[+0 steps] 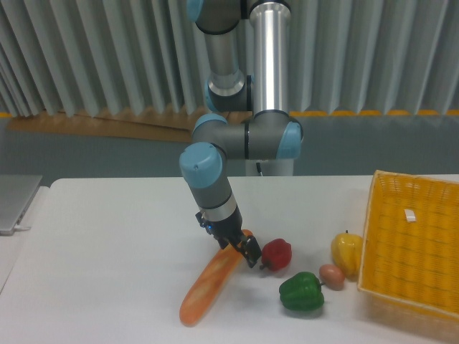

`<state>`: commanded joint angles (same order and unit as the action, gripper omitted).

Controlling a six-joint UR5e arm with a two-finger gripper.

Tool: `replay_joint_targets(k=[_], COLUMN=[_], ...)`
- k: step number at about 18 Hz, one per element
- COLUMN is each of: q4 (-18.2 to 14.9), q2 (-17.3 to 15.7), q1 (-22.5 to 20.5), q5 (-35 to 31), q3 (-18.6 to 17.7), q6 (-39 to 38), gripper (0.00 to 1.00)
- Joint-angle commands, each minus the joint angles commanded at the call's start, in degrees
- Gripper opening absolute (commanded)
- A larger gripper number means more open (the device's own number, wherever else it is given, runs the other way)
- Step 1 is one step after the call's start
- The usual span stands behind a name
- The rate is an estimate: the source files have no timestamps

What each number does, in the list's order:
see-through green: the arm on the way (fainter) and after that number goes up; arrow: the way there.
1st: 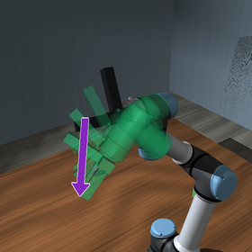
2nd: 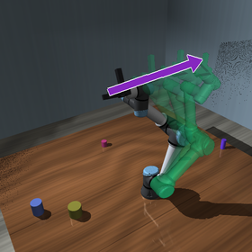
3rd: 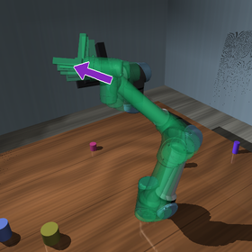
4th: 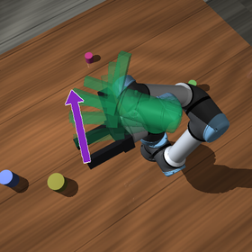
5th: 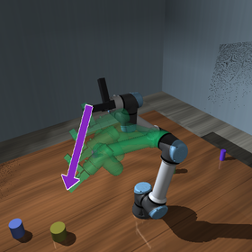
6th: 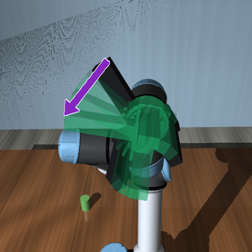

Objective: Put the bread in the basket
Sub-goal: 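Descend further and close the gripper around the baguette's middle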

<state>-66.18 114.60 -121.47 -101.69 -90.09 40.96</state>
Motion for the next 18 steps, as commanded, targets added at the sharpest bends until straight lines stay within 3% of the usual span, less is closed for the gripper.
replay_joint_targets(k=[8,14,18], q4=[-0.26,3.16,4.57], q2=[0.36,0.09,0.53], q1=[1.41,0.27,-0.17], q5=[-0.88,11.23,12.13], q3=[-0.35,0.44,0.53], q6=[-0.17,-2.54,-2.55], gripper=[1.00,1.00,1.00])
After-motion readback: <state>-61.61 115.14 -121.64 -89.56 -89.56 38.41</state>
